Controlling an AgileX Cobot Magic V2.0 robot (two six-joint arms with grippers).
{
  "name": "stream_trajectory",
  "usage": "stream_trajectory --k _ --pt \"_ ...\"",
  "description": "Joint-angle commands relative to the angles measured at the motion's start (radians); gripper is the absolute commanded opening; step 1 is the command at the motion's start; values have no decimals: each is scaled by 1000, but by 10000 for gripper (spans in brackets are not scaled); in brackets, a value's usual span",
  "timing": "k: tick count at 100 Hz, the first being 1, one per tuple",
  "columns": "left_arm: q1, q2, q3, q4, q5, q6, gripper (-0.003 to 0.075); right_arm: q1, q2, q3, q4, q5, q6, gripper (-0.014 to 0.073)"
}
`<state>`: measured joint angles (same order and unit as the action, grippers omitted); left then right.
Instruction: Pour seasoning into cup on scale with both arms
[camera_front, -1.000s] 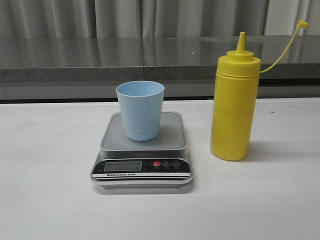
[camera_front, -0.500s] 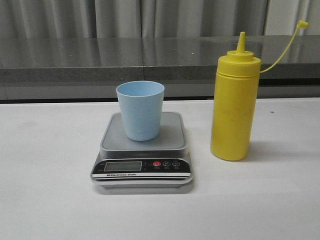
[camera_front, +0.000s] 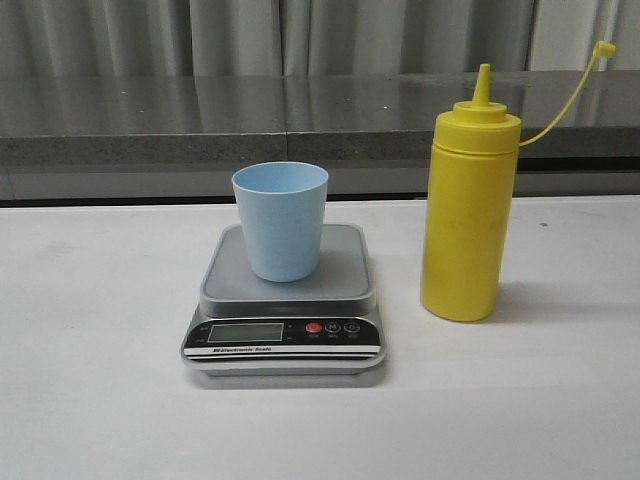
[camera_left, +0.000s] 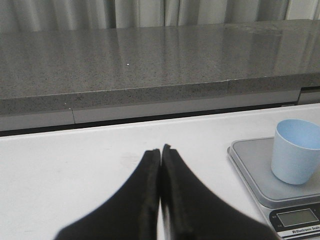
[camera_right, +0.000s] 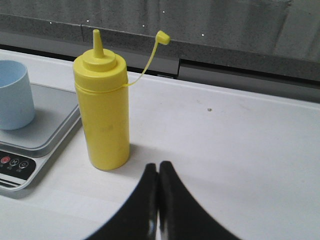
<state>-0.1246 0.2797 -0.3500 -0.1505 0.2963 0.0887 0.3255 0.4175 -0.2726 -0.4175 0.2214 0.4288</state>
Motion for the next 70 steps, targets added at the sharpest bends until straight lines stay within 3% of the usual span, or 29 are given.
stream_trajectory --k 1,12,38,70 --pt "5 6 -29 -3 -82 0 -18 0 -9 -31 -23 -72 -12 -67" --pt "5 6 -29 -3 -82 0 -18 -44 -52 -31 23 -76 -47 -67" --pt "5 6 -29 -3 -82 0 -18 -216 -219 -6 267 -109 -337 -67" --pt "5 6 -29 -3 -82 0 -18 -296 -447 134 332 -122 -384 -67"
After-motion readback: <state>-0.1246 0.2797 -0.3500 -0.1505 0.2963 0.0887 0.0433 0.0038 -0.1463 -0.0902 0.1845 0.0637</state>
